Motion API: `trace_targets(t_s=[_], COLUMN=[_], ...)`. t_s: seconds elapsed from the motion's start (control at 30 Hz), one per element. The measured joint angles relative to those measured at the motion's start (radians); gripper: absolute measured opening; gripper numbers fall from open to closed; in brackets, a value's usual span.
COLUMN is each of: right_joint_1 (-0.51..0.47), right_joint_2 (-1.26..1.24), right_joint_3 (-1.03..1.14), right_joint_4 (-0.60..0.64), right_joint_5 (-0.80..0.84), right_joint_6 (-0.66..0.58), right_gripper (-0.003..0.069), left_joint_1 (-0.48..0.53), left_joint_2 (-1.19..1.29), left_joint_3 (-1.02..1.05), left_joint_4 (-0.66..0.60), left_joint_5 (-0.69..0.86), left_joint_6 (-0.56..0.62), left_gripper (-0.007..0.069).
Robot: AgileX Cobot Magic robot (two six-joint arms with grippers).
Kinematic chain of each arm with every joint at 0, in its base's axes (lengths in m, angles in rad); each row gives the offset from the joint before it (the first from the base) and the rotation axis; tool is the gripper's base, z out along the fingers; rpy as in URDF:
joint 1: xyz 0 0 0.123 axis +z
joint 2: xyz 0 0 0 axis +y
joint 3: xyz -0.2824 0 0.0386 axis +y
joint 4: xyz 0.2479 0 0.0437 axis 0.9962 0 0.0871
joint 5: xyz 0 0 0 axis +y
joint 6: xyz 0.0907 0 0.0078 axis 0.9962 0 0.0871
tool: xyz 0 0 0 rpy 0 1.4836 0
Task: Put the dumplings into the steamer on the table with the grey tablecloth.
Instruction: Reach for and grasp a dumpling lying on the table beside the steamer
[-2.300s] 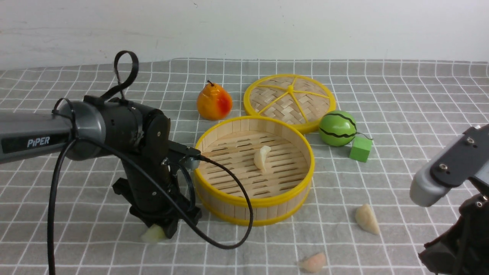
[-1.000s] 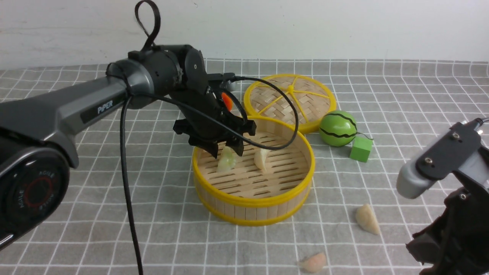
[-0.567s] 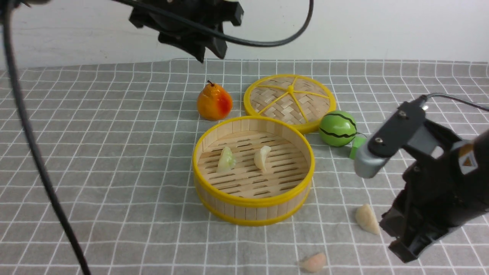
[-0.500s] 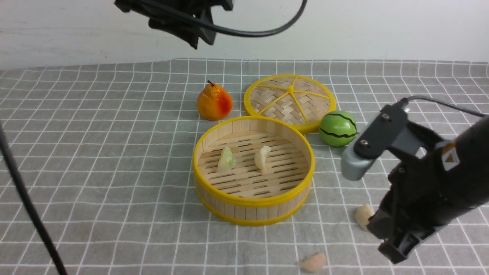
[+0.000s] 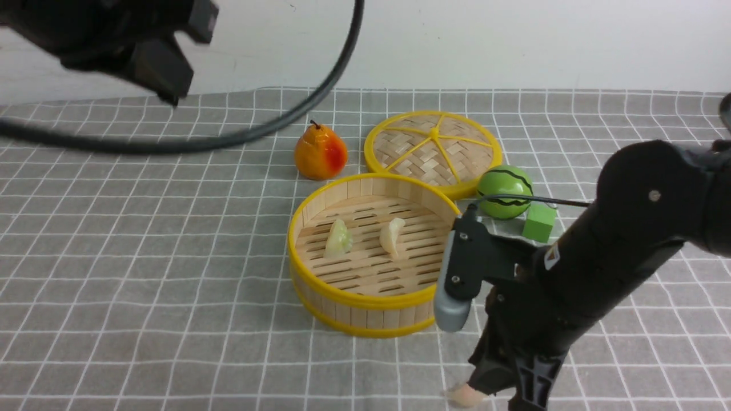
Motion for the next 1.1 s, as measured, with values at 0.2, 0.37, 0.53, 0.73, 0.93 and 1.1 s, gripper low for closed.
trace_targets(t_s=[0.2,0.37,0.53,0.73,0.93,1.1], right_joint_1=[0.000,0.000,0.000,0.001,0.002,0.002], right_joint_2=[0.086,0.171,0.226,0.235,0.220,0.126], right_joint_3=[0.000,0.000,-0.001,-0.007,-0.014,-0.125], right_joint_4=[-0.007,-0.054,-0.106,-0.125,-0.134,-0.127], right_joint_5=[-0.063,-0.115,-0.172,-0.183,-0.150,-0.010], right_joint_6=[-0.104,-0.126,-0.127,-0.117,-0.038,0.143], right_gripper=[0.0484,0.0554,0.0455,0.0188,0.0184,0.0184], left_joint_1=[0.000,0.000,0.000,0.000,0.000,0.000], left_joint_2=[-0.205,-0.433,-0.602,-0.757,-0.814,-0.821], left_joint_3=[0.297,0.531,0.654,0.710,0.711,0.711], left_joint_4=[-0.078,-0.094,-0.094,-0.095,-0.096,-0.096], left_joint_5=[-0.021,-0.034,-0.034,-0.029,-0.015,-0.001], left_joint_6=[0.036,0.041,0.042,0.042,0.042,0.039], left_gripper=[-0.0014,-0.0014,-0.0014,-0.0014,-0.0014,-0.0014])
